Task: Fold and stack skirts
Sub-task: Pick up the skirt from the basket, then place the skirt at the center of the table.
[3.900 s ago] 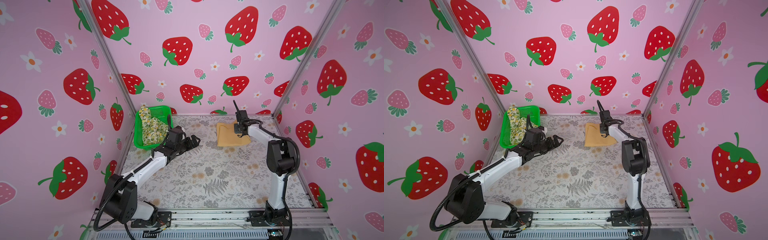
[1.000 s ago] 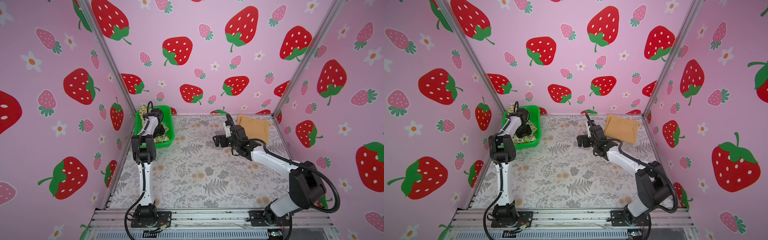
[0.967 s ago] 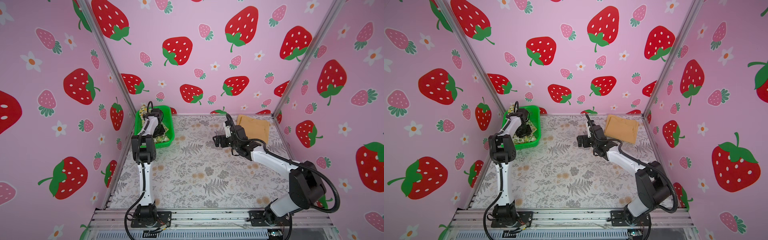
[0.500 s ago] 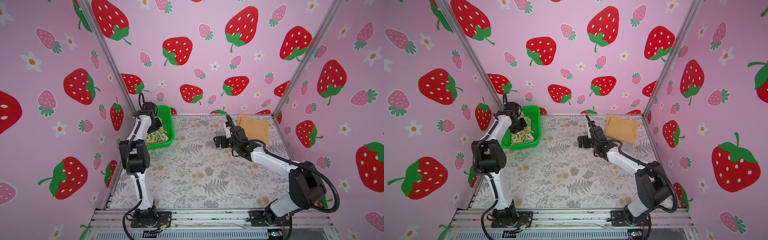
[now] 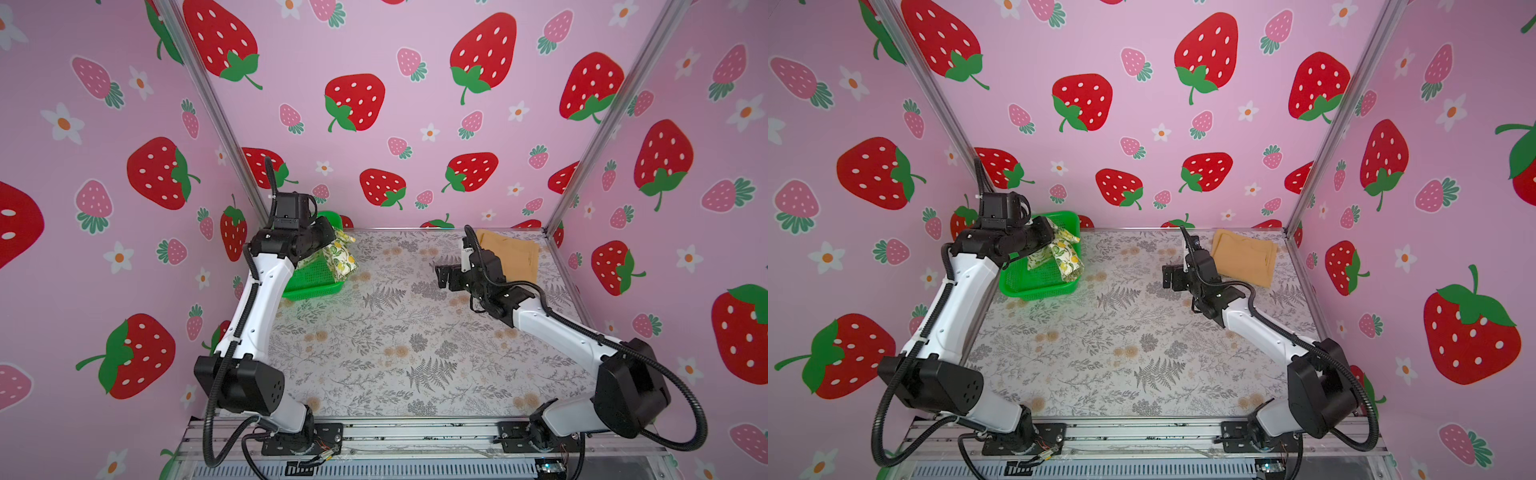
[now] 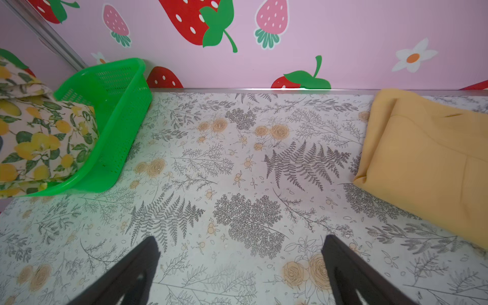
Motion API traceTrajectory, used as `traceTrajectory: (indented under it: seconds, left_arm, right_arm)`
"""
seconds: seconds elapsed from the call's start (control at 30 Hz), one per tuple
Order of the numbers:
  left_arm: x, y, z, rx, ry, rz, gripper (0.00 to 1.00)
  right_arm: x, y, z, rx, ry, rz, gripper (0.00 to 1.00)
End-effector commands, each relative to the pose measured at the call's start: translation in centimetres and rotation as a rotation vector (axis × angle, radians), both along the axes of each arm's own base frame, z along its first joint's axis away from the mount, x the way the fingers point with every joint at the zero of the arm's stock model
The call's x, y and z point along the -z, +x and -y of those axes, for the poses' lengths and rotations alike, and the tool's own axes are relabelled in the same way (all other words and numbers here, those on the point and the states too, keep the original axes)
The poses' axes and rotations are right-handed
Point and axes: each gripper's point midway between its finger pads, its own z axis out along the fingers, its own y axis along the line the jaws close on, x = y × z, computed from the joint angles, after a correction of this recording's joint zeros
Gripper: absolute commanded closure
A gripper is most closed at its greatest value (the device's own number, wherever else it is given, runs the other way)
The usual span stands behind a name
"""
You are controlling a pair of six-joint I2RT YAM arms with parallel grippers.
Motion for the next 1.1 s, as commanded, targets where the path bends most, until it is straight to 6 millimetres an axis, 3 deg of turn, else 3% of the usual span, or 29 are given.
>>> traceTrajectory:
  seconds: [0.0, 0.2, 0.4, 0.6, 0.83, 1.07]
  left_arm:
    - [-2.2, -2.5, 3.3, 0.101, -0.011, 0.057, 1.00]
    - [-1.9, -5.5, 9.2, 0.240, -0.008, 0.061, 1.00]
    - [1.5, -5.9, 14.4, 0.328, 0.003, 0.013, 1.00]
    - [5.7, -4.6, 19.8, 0.405, 0.008, -0.051, 1.00]
    - [9.0, -4.3, 28.2, 0.523, -0.013, -0.091, 1.00]
    - [13.1, -4.7, 36.8, 0.653, -0.056, -0.159, 0.98]
  right_arm:
    - [-2.4, -0.1, 1.4, 0.062, 0.007, 0.078, 0.00]
    - [-4.5, -0.7, 3.8, 0.136, 0.009, 0.133, 0.00]
    - [-4.6, -1.1, 6.9, 0.215, 0.013, 0.141, 0.00]
    - [-2.9, -0.7, 10.7, 0.280, 0.025, 0.098, 0.00]
    - [-0.7, -0.6, 15.5, 0.373, -0.009, 0.065, 0.00]
    - [1.0, -0.9, 17.8, 0.422, -0.046, 0.039, 0.00]
